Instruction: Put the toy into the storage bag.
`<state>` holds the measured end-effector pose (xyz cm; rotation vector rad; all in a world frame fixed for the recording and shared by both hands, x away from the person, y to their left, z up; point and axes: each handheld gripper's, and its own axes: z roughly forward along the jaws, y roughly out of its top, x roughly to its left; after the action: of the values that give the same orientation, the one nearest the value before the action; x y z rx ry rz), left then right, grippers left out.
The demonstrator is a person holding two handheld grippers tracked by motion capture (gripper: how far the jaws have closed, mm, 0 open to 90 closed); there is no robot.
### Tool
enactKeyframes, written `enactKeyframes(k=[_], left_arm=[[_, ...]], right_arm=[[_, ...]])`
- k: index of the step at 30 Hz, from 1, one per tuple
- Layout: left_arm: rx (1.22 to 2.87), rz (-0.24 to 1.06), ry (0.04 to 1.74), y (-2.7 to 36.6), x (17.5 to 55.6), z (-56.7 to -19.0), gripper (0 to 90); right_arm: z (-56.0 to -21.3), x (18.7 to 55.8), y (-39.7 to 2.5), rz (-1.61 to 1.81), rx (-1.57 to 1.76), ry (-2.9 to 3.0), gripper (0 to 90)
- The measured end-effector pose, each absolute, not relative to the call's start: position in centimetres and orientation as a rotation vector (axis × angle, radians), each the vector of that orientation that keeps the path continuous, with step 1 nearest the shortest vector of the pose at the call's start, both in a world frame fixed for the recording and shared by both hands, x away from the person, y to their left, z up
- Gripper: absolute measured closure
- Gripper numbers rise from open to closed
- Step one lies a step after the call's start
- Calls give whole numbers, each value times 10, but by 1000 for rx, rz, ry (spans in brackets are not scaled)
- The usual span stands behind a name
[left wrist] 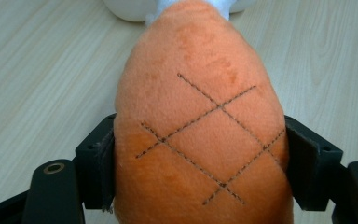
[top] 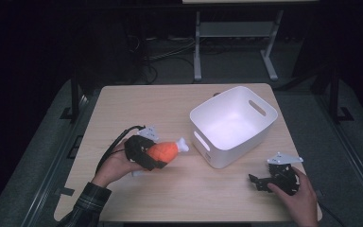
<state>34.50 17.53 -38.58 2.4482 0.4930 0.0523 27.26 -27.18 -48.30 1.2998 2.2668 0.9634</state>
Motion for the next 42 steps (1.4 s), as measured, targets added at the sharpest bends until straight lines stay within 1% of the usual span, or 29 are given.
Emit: enactKeyframes(k=[17,42], left_arm=[[2419,59,484,177,353,-355,241],[2415,80,449,167,376,-312,239]], right_arm=[[-483,273,-272,964,1299,2267,40],[-483,273,-272,964,1299,2267,40]])
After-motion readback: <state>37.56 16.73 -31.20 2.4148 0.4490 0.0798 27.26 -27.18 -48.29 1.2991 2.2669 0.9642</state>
